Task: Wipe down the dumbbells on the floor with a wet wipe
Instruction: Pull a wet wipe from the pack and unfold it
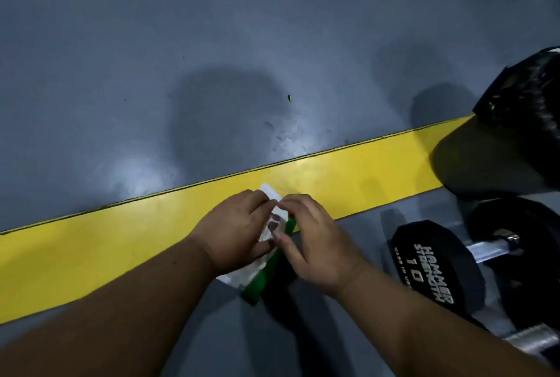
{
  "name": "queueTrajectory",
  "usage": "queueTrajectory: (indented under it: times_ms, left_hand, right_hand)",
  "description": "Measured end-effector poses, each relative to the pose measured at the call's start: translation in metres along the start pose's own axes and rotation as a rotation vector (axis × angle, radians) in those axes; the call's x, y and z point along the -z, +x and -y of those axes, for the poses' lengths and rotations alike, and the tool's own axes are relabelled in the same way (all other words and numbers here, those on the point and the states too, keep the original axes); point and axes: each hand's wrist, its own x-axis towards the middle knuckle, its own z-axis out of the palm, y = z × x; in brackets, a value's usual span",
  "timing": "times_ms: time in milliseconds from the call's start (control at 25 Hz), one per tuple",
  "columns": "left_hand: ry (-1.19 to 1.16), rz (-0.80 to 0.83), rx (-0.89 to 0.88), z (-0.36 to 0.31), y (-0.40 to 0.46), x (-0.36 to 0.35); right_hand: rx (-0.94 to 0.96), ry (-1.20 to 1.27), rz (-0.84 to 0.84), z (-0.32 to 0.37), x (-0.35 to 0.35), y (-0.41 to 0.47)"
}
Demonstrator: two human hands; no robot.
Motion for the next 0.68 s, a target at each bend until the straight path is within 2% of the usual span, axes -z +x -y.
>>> queueTrajectory:
  times_ms: [160,280,320,440,560,680]
  left_hand:
    - [-0.022,-0.002,0.113,0.0,-0.012,-0.014]
    - [-0.104,-0.081,0.132,-0.003,-0.018,-0.008]
    - [-0.109,-0.108,0.125,-0.001,-0.021,-0.005]
    - [-0.123,-0.145,0.094,0.006,-0.027,0.001]
    - [-0.119,-0.185,0.081,0.012,-0.034,0.005]
    - [-0.105,-0.176,0.075,0.015,-0.039,0.008]
  right_hand:
    - [-0.225,0.014,-0.083,-0.001,-0.043,-0.007]
    - [-0.376,0.156,-0.291,0.006,-0.063,-0.007]
    - [-0.396,0.129,-0.303,0.007,-0.066,-0.007]
    - [-0.347,-0.087,-0.187,0.012,-0.072,-0.001]
    - [-0.342,-0.183,-0.112,0.015,-0.069,0.002]
    - [-0.239,-0.275,-0.054,0.02,-0.063,0.004]
